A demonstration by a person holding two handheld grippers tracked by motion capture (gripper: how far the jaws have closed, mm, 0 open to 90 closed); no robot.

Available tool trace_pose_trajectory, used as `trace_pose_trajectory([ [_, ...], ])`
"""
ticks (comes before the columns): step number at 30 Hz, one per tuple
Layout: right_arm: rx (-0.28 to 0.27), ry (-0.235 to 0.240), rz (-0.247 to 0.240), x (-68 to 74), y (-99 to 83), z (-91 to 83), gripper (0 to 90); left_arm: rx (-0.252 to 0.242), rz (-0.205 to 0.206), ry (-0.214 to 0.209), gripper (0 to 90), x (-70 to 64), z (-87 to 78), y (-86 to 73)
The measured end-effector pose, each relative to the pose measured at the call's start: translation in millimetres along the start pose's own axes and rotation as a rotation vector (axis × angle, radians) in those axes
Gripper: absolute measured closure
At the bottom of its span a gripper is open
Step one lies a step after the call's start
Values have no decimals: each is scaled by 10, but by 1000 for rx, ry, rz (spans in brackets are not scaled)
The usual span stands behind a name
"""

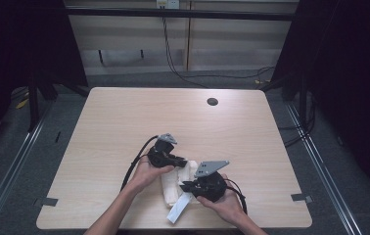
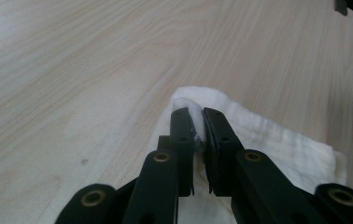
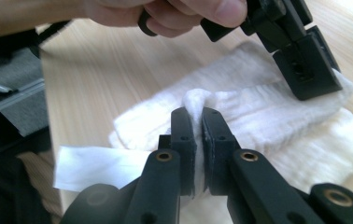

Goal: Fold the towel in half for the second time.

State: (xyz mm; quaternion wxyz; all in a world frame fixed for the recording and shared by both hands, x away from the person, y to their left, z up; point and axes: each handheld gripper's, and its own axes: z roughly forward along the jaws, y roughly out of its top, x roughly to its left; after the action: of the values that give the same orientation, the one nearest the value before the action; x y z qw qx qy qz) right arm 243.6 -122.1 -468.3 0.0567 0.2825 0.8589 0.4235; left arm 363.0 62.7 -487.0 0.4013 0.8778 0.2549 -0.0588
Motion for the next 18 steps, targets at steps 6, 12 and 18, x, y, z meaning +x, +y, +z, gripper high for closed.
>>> trace_pose_trajectory([
  [6,43,-25,5,-54,-138,31,841,-10,-31,-8,798,32,66,-44],
  [12,65,-60,6,-94,-229,-8,799,-31,-20,-18,739,15,42,-17],
  [18,47,-81,26,-135,-288,-115,681,-68,1,-17,629,-24,-46,25],
])
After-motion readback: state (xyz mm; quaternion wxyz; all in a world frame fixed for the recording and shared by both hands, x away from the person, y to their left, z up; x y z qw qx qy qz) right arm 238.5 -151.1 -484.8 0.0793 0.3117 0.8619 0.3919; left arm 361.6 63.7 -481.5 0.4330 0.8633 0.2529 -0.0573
